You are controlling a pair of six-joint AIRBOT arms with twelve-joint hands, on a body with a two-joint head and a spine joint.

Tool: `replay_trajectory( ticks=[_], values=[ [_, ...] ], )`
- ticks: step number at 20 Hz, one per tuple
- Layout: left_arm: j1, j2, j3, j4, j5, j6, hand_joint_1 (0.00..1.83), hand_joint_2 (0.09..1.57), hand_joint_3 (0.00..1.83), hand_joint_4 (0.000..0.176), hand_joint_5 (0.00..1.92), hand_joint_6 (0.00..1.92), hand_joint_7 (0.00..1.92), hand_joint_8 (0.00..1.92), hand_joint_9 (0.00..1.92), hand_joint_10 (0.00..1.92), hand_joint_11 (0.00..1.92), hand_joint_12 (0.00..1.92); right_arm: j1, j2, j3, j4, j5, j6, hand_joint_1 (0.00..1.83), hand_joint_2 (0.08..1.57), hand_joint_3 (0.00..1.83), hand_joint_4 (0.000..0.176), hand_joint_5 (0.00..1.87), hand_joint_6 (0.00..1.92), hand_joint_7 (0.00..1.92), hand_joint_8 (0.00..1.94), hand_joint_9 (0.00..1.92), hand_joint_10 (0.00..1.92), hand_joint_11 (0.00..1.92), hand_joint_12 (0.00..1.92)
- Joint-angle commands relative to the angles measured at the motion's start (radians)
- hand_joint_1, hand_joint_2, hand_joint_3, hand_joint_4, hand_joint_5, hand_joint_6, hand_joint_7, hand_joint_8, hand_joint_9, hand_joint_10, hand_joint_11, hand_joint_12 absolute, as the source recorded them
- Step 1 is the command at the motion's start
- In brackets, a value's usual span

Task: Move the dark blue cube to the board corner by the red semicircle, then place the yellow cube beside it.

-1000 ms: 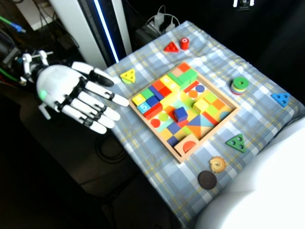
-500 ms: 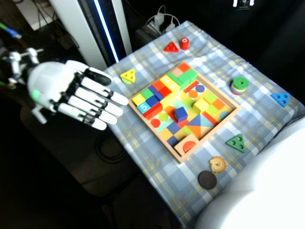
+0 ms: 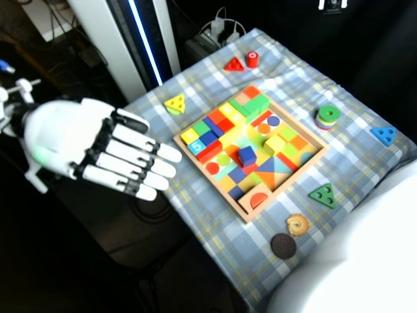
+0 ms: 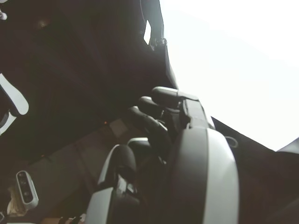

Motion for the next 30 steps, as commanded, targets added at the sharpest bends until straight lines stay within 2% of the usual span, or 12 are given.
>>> replay_trajectory(
  ticks=[1, 4, 5, 8, 12, 14, 16, 17, 18, 20, 23, 30],
  values=[
    [-0.001, 0.010, -0.003, -0.028, -0.103, -0.009, 0.66, 1.42, 0.00, 0.176, 0.46, 1.74, 0.84, 0.13, 0.46, 1.03, 0.19, 1.81, 0.064, -0.012, 0.008, -0.040, 0.001, 0.005, 0.36, 1.30, 0.01, 0.000, 0.29, 0.00, 0.36, 0.00, 0.37, 0.01, 0.00, 0.96],
    [0.004, 0.016, -0.004, -0.022, -0.103, -0.009, 0.69, 1.41, 0.00, 0.176, 0.48, 1.71, 0.86, 0.17, 0.54, 0.83, 0.23, 1.62, 0.243, -0.042, 0.024, -0.257, -0.188, 0.045, 0.34, 1.32, 0.01, 0.016, 0.33, 0.01, 0.40, 0.01, 0.37, 0.00, 0.00, 0.99],
    [0.005, 0.017, -0.004, -0.022, -0.103, -0.009, 0.68, 1.42, 0.00, 0.162, 0.47, 1.73, 0.86, 0.16, 0.56, 0.64, 0.16, 1.51, 0.282, -0.058, 0.044, -0.334, -0.220, 0.113, 0.36, 1.32, 0.01, 0.006, 0.33, 0.01, 0.41, 0.01, 0.37, 0.00, 0.00, 1.00],
    [0.006, 0.017, -0.004, -0.022, -0.103, -0.009, 0.63, 1.44, 0.00, 0.176, 0.42, 1.79, 0.66, 0.01, 0.56, 0.16, 0.01, 1.39, 0.319, -0.097, 0.104, -0.471, -0.251, 0.294, 0.33, 1.32, 0.00, 0.004, 0.30, 0.00, 0.38, 0.01, 0.35, 0.01, 0.00, 0.97],
    [0.006, 0.018, -0.003, -0.022, -0.103, -0.009, 0.51, 1.50, 0.01, 0.176, 0.33, 1.90, 0.63, 0.00, 0.57, 0.17, 0.00, 1.63, 0.399, -0.107, 0.134, -0.630, -0.320, 0.399, 0.39, 1.31, 0.00, 0.000, 0.29, 0.00, 0.43, 0.01, 0.42, 0.02, 0.00, 1.12],
    [0.007, 0.020, -0.003, -0.022, -0.103, -0.009, 0.60, 1.46, 0.00, 0.176, 0.39, 1.82, 0.70, 0.01, 0.52, 0.43, 0.06, 1.68, 0.453, -0.121, 0.163, -0.785, -0.350, 0.531, 0.49, 1.30, 0.00, 0.000, 0.32, 0.00, 0.60, 0.04, 0.59, 0.07, 0.06, 1.37],
    [0.007, 0.020, -0.003, -0.023, -0.103, -0.009, 0.59, 1.47, 0.00, 0.176, 0.38, 1.84, 0.71, 0.02, 0.40, 0.73, 0.02, 1.73, 0.503, -0.147, 0.202, -0.946, -0.363, 0.703, 0.66, 1.28, 0.00, 0.000, 0.33, 0.00, 0.79, 0.40, 0.61, 1.07, 0.20, 1.78],
    [0.007, 0.020, -0.002, -0.022, -0.103, -0.009, 0.60, 1.46, 0.00, 0.176, 0.40, 1.82, 0.76, 0.04, 0.39, 0.78, 0.00, 1.73, 0.528, -0.164, 0.225, -1.030, -0.367, 0.785, 0.82, 1.26, 0.00, 0.000, 0.32, 0.00, 0.76, 1.10, 0.78, 1.60, 0.49, 1.89],
    [0.007, 0.020, -0.002, -0.022, -0.103, -0.009, 0.62, 1.45, 0.00, 0.176, 0.42, 1.79, 0.77, 0.04, 0.42, 0.80, 0.05, 1.73, 0.549, -0.179, 0.245, -1.103, -0.369, 0.852, 0.99, 1.26, 0.00, 0.000, 0.29, 0.00, 0.78, 1.66, 0.97, 1.86, 0.83, 1.92],
    [0.007, 0.020, -0.002, -0.022, -0.103, -0.009, 0.66, 1.43, 0.00, 0.176, 0.45, 1.75, 0.79, 0.05, 0.43, 0.82, 0.10, 1.72, 0.598, -0.211, 0.278, -1.259, -0.374, 0.978, 1.21, 1.24, 0.00, 0.000, 0.30, 0.00, 1.00, 1.93, 1.24, 1.92, 1.26, 1.92],
    [0.008, 0.019, 0.000, -0.022, -0.103, -0.009, 0.60, 1.46, 0.00, 0.176, 0.40, 1.82, 0.73, 0.01, 0.45, 0.64, 0.13, 1.62, 0.664, -0.236, 0.296, -1.436, -0.379, 1.098, 1.37, 1.26, 0.00, 0.000, 0.34, 0.01, 1.18, 1.94, 1.39, 1.92, 1.45, 1.92],
    [0.008, 0.019, 0.002, -0.021, -0.103, -0.009, 0.56, 1.48, 0.00, 0.176, 0.37, 1.86, 0.72, 0.02, 0.45, 0.62, 0.05, 1.65, 0.767, -0.268, 0.314, -1.744, -0.346, 1.320, 1.43, 1.31, 0.01, 0.006, 0.35, 0.00, 1.07, 1.94, 1.24, 1.92, 1.23, 1.92]
  ],
)
